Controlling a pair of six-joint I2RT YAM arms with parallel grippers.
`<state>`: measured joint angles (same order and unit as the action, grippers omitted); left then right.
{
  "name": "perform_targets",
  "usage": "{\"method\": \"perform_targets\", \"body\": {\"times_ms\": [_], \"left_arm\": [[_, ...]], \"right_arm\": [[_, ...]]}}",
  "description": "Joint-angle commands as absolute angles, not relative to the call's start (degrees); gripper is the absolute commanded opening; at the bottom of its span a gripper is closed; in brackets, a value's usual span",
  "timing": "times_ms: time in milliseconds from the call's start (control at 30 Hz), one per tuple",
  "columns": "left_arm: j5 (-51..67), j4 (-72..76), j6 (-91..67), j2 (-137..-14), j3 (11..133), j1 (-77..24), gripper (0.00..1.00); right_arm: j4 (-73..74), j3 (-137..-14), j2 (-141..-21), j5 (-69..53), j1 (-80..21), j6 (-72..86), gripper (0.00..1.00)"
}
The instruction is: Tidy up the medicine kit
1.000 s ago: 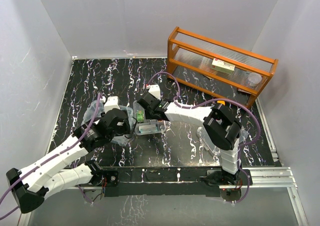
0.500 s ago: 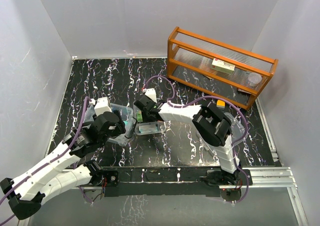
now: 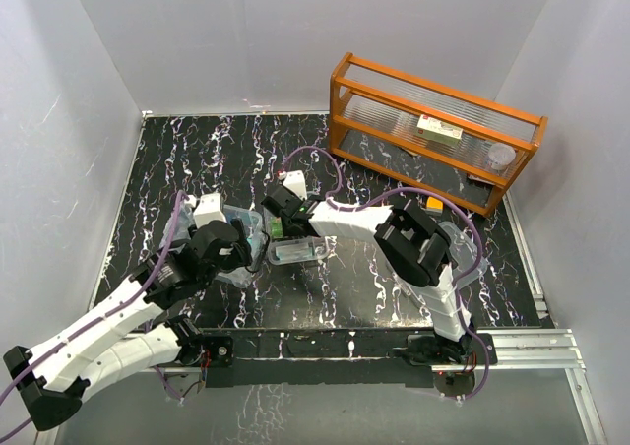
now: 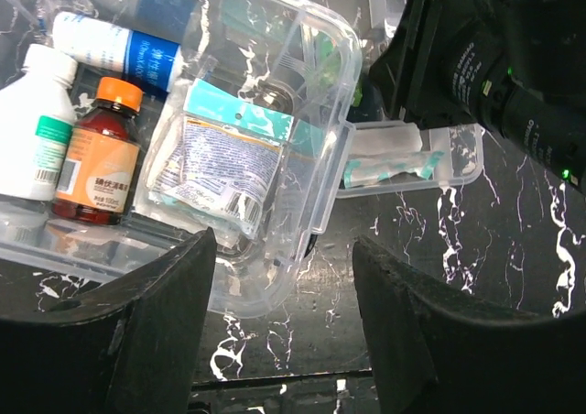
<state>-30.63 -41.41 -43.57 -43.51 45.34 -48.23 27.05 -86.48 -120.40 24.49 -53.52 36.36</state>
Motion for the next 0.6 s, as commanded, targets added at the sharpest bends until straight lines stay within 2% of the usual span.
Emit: {"method": "perform_targets", "body": {"times_ms": [0,233,567], "left_arm": [[-27.45,-37.68,-39.59,-44.7,44.5,-48.33,0.62],[-24.78,-33.39,-34.57,-49.17,44.41,-48.32,0.7],[-23.36,-25.47,-28.99,-57.67,44.29,-47.93,0.72]], "right_arm": [[27.42,-85.02,-118.53,28.26,-52.65,35.59,0.12],[25.55,-77.01,-109.92,27.96,-51.28,32.11,0.12],[20.85,-65.03,-97.96,22.08,-46.89,28.15,0.12]]}}
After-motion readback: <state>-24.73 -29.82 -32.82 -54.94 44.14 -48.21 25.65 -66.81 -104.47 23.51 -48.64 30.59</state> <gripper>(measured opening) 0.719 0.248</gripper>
